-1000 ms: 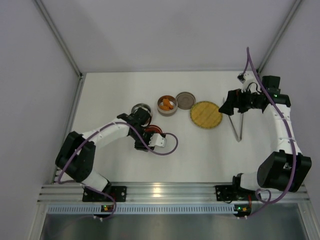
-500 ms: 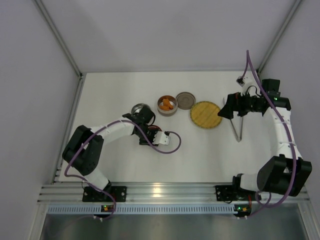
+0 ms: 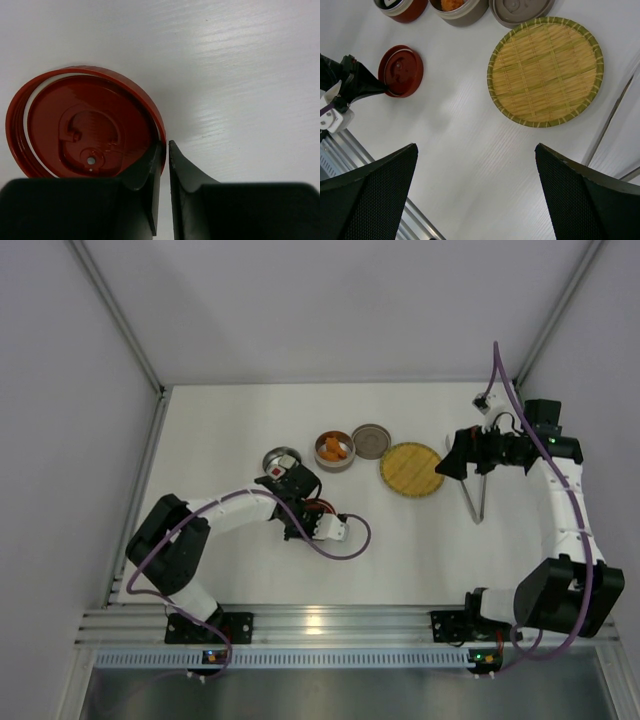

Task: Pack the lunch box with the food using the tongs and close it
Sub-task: Pick up the box lid from the center of the board.

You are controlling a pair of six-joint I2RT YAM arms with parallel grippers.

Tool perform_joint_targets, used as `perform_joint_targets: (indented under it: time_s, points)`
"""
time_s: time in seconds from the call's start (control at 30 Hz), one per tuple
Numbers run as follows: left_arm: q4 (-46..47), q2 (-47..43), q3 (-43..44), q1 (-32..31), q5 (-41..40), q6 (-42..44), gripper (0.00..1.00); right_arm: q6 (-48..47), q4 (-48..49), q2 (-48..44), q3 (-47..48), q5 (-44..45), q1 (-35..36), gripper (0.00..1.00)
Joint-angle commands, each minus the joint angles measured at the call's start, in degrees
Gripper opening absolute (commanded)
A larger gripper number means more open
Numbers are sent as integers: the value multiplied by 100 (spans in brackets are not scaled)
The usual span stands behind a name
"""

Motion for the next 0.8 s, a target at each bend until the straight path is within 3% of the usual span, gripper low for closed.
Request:
perform_joint_targets:
  time_s: [0.0,0.13,0.33,0.47,0.6,0.77]
  points:
    - [-351,189,179,-31,15,-867,16,-32,82,-282,-16,-155,99,99]
    - [-360,259,180,-110,-169,-1123,27,56,144,-362,-34,-155,151,99]
    - [-97,453,-154,-181,-538,-1220,27,21,100,-458,19,-76,160,99]
    - [342,505,-321,-295,-862,-1553,19,65,161,-476,-8,-67,169,99]
    - [265,497,-103,-383,-1092,-1966,0,135,205,-450,1,-85,213,99]
    - [-877,-345,1319,-357,-479,-2476,0,197,293,-511,-8,-155,213,99]
